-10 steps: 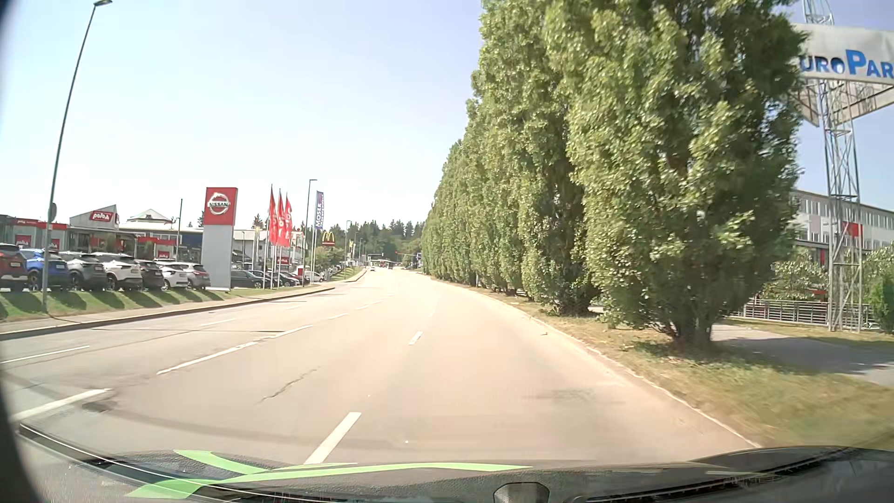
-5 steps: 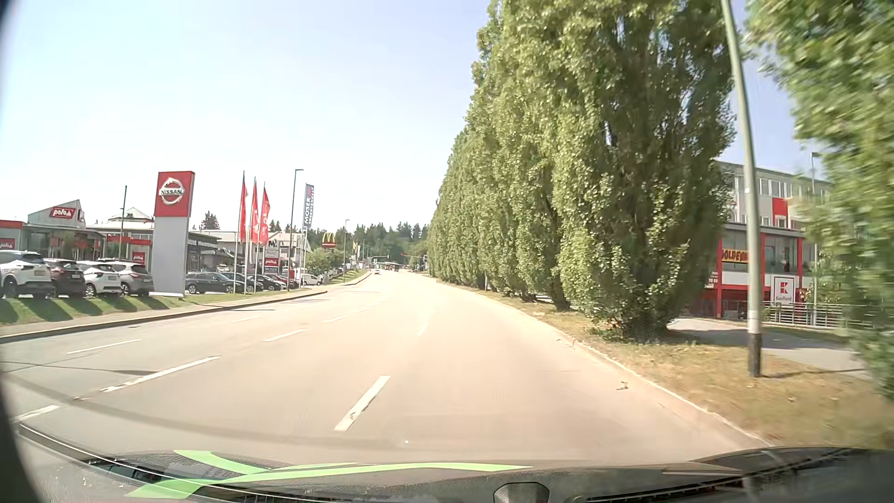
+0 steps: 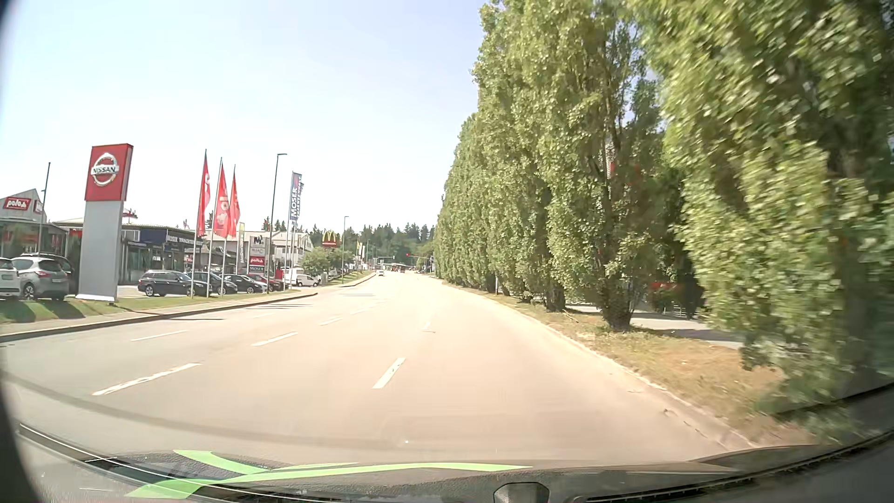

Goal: Follow the waypoints while adhering to traffic rules and regulations

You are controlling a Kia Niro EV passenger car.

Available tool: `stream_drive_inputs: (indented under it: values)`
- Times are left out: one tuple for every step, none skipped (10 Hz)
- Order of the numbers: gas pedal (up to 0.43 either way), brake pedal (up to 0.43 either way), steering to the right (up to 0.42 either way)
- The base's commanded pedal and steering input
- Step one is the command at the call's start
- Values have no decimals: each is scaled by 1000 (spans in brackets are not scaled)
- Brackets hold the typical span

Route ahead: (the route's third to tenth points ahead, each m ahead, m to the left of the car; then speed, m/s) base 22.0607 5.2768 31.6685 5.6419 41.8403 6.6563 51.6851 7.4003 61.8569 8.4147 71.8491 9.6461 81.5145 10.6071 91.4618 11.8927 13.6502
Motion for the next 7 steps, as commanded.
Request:
stream_drive_inputs:
  values:
    - [79,0,-10]
    - [79,0,-10]
    - [79,0,-9]
    - [79,0,-10]
    - [79,0,-10]
    - [79,0,-10]
    - [79,0,-10]
